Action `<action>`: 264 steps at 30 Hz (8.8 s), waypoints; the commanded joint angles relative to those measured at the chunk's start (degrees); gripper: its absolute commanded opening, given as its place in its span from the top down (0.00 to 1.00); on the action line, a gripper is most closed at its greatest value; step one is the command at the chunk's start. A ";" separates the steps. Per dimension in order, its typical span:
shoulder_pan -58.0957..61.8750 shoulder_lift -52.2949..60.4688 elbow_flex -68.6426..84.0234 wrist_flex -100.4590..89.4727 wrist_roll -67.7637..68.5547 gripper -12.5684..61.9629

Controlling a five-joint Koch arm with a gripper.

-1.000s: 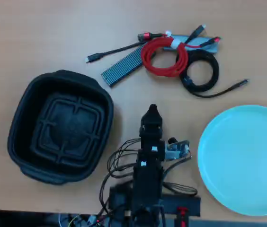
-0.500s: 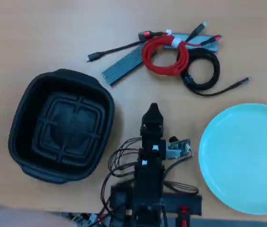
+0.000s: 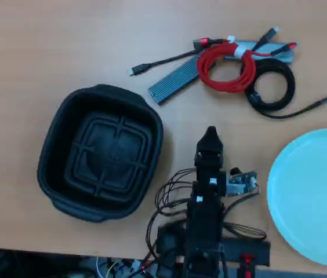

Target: Put a black charging cable in a black bowl and put a red charging cable in a green bowl

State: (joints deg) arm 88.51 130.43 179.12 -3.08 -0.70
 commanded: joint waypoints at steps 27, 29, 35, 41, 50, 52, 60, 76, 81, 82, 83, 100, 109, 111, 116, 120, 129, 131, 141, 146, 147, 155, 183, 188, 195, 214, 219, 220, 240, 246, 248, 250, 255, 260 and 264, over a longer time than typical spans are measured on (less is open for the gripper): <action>4.83 5.62 0.62 4.92 -0.62 0.49; 5.71 5.62 -1.67 5.19 0.00 0.49; 3.60 5.62 -7.73 6.59 0.18 0.49; 2.02 5.62 -20.57 23.64 0.18 0.49; 2.90 5.62 -33.49 37.62 -0.09 0.49; 3.43 5.54 -35.16 37.71 -0.26 0.49; 5.63 5.54 -49.22 39.46 -0.26 0.49; 10.55 -14.94 -79.89 64.69 11.43 0.49; 11.07 -24.17 -88.07 69.96 17.31 0.48; 11.34 -26.54 -89.47 71.10 17.75 0.48; 11.87 -29.00 -90.70 72.16 18.02 0.48; 14.24 -50.71 -102.30 76.29 20.39 0.47; 18.72 -52.21 -104.68 77.52 20.39 0.47; 20.57 -52.47 -104.85 77.26 20.39 0.47; 22.32 -58.10 -109.25 77.52 20.30 0.47; 22.06 -62.31 -113.29 77.70 20.30 0.47; 21.36 -67.41 -113.38 80.07 20.13 0.47; 21.09 -68.47 -113.38 80.07 20.13 0.47; 20.48 -70.05 -111.45 80.33 20.13 0.49; 20.57 -70.49 -110.92 80.33 20.13 0.70; 20.57 -70.84 -110.92 80.33 20.13 0.78; 21.27 -70.93 -110.92 80.33 20.30 0.92; 14.85 -25.58 -110.74 86.13 24.17 0.92; 7.73 -21.36 -111.09 85.08 23.73 0.92; -5.54 -17.67 -111.18 83.76 23.82 0.92; -43.68 -15.21 -112.24 79.10 24.35 0.92; -52.21 -14.15 -112.15 78.05 24.26 0.92; -54.23 -14.06 -112.24 77.61 23.99 0.92; -65.48 -14.85 -108.37 76.73 24.52 0.92; -66.09 -21.62 -107.75 75.23 24.26 0.92; -66.09 -23.12 -107.49 75.06 24.08 0.92; -66.09 -24.26 -107.05 74.09 24.17 0.92; -66.36 -27.07 -105.21 70.05 24.43 0.92; -67.59 -31.64 -104.59 67.24 24.43 0.92; -68.12 -34.01 -103.71 67.41 24.70 0.92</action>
State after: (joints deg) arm 21.18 95.80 76.64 69.61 23.38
